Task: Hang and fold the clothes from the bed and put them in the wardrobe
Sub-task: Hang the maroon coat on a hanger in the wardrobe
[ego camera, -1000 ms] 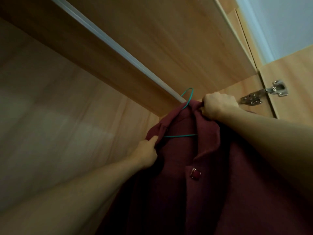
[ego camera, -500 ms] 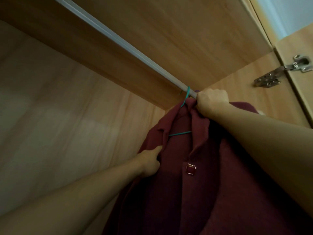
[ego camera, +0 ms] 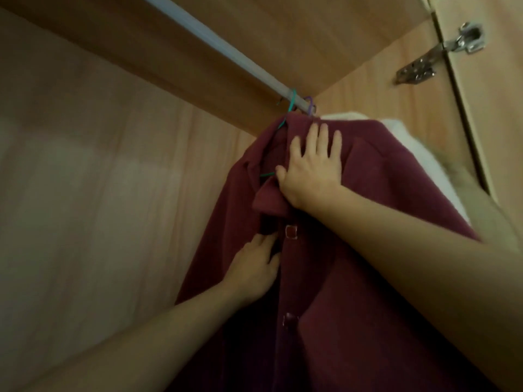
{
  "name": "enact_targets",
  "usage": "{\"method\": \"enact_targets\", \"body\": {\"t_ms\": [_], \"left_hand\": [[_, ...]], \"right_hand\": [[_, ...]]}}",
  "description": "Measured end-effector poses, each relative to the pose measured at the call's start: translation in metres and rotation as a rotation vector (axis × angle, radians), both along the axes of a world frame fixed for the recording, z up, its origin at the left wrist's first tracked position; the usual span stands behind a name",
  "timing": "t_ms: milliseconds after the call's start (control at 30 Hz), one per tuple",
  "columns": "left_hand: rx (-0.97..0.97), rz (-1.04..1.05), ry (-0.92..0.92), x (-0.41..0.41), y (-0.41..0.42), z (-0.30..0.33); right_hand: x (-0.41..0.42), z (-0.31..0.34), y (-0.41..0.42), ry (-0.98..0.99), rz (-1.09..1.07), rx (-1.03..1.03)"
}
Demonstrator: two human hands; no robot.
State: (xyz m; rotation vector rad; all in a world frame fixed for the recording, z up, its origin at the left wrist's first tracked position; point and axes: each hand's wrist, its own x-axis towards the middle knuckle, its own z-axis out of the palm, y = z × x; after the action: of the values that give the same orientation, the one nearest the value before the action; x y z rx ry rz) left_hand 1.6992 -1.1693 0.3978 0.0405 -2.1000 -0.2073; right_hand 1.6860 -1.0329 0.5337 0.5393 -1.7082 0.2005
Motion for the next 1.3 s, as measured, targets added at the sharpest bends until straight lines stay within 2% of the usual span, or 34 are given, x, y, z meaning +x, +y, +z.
{"method": "enact_targets", "body": {"t_ms": [67, 200, 367, 433, 600, 700, 900, 1033, 1133, 1200, 1300], "left_hand": [[-0.064, 0.029, -0.031, -0.004, 0.008, -0.034], [0.031, -0.14, -0.076, 0.014, 0.022, -0.087], [-0.289, 0.225, -0.416, 0.071, 0.03, -0.161], [-0.328, 0.307, -0.481, 0.097, 0.035, -0.185], [-0.086, 0.426, -0.578, 0.151, 0.053, -0.218], [0.025, 0.506, -0.597, 0.181, 0.079, -0.236], [0.13, 0.72, -0.572, 0.231, 0.13, -0.281], [0.188, 0.816, -0.631, 0.267, 0.167, -0.321], [0.182, 0.896, -0.758, 0.293, 0.196, -0.35], [0.166, 0.917, -0.792, 0.308, 0.212, -0.368], [0.164, 0.922, -0.75, 0.327, 0.237, -0.387]], "right_hand": [[0.001, -0.045, -0.007, -0.049, 0.038, 0.077], [-0.005, -0.14, -0.008, -0.169, 0.08, 0.235], [0.009, -0.203, 0.012, -0.252, 0.146, 0.373], [0.023, -0.214, 0.019, -0.28, 0.215, 0.382], [0.062, -0.261, 0.025, -0.475, 0.278, 0.558], [0.083, -0.3, 0.037, -0.519, 0.381, 0.615], [0.115, -0.381, 0.072, -0.684, 0.606, 0.737], [0.13, -0.435, 0.093, -0.763, 0.743, 0.774], [0.14, -0.472, 0.111, -0.854, 0.778, 0.819], [0.147, -0.49, 0.125, -0.851, 0.784, 0.802], [0.16, -0.506, 0.149, -0.83, 0.819, 0.715]]}}
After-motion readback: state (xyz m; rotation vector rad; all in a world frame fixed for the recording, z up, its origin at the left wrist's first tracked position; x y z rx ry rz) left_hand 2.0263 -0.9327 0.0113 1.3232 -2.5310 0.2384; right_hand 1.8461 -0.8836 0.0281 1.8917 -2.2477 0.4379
